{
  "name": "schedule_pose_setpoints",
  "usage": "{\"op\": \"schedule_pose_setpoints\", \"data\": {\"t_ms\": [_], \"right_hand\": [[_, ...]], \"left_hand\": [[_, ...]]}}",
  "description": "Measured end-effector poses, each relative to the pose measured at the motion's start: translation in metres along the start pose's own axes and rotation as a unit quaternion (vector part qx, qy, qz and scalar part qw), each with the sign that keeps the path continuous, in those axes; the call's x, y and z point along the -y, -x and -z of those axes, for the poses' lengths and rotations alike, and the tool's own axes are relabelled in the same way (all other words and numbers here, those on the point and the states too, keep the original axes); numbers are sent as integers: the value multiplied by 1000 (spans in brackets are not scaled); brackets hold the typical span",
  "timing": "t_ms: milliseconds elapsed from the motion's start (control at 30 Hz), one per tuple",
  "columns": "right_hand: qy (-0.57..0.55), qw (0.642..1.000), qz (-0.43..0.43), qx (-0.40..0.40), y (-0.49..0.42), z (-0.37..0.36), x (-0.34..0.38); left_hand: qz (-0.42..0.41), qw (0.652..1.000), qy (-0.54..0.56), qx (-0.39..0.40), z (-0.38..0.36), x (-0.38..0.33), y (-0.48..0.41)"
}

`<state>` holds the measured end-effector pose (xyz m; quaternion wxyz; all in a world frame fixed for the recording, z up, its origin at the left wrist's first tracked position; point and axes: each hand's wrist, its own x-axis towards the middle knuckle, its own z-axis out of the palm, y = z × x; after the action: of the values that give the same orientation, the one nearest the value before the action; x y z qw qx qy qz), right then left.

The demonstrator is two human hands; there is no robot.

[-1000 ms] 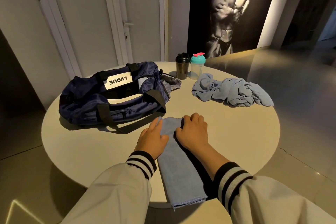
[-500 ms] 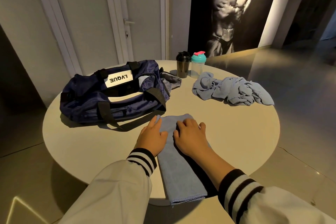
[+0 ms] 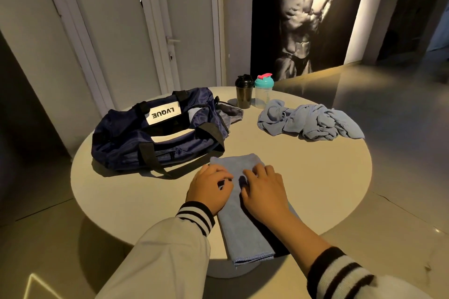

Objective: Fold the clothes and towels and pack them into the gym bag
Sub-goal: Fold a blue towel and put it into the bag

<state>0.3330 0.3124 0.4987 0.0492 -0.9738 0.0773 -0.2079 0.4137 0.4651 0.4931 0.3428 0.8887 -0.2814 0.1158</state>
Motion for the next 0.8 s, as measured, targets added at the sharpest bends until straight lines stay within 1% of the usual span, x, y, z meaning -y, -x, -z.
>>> {"op": "schedule_pose_setpoints", "data": {"t_ms": [67,133,300,333,367,467,500,567,600,667,733,800], "right_hand": [[-13,998,-27,52,16,1,-5],[-42,995,-36,79,24,4,-11],[-70,988,-15,136,32,15,-7],[-79,988,-12,132,35,18,-7],[-84,990,-12,111,38,21,-9],[-67,997,-29,20,55,31,-18],[-65,997,-31,10,61,33,-20],[-87,995,-36,26,75,30,-26],[-105,993,-38,30,82,27,-28],[-134,990,-37,3,94,21,-30],[-156,987,-48,-14,100,20,-31],[-173,984,-51,-15,105,20,-31]], "left_hand": [[-11,1000,19,9,4,-6,8],[-30,999,18,34,4,-13,19],[-18,995,27,94,7,-18,41],[-17,994,23,103,7,-17,44],[-16,994,12,105,7,-18,47],[-16,998,-23,63,8,-19,56],[-14,999,-21,46,9,-19,60],[-8,1000,-1,28,13,-23,68],[-12,999,12,35,15,-26,73],[-44,996,19,69,17,-34,88],[-74,992,-2,100,18,-39,105],[-91,987,-27,126,20,-39,116]]}}
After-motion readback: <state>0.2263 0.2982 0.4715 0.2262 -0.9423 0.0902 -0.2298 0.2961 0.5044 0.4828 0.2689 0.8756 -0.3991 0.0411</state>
